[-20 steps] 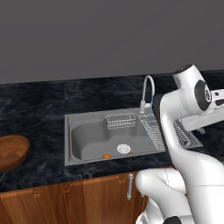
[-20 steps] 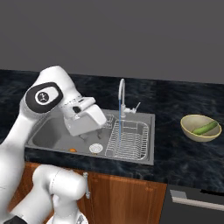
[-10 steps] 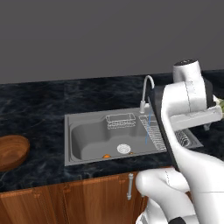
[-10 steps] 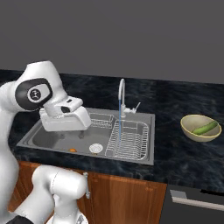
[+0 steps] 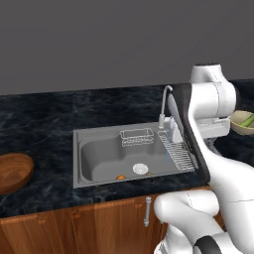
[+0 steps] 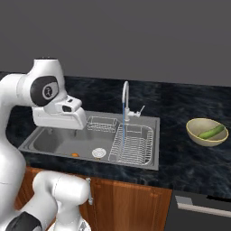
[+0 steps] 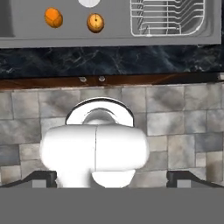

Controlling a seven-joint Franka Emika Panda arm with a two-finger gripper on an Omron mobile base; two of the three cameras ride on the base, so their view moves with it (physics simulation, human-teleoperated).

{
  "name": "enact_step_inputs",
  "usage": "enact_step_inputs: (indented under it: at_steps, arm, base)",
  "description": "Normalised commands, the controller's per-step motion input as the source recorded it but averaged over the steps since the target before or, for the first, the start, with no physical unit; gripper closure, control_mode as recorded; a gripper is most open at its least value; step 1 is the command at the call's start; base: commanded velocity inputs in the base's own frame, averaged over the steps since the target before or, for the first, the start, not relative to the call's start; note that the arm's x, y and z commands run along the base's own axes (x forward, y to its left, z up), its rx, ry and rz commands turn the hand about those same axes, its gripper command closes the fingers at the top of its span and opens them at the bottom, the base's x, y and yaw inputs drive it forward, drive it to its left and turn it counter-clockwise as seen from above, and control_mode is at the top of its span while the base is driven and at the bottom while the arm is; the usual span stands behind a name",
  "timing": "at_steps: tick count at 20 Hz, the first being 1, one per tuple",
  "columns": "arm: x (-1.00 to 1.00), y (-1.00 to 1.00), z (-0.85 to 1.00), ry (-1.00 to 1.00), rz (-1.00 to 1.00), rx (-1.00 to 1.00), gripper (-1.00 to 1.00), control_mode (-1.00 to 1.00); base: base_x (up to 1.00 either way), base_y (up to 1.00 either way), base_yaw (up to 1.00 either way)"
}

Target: Pick the oranges from the sink and place them in one bowl. Place the cucumber in the other bowl. Then turn off the sink faucet.

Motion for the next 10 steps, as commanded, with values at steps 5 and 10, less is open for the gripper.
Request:
enact_step_inputs:
  at_steps: [5, 10]
  arm:
    - [0.42, 0.32, -0.29, -0.02, 0.08, 0.07, -1.00, -1.00]
    - [0.46, 0.32, -0.40, -0.02, 0.04, 0.00, -1.00, -1.00]
  base:
    - [0.00, 0.00, 0.00]
    - [0.00, 0.00, 0.00]
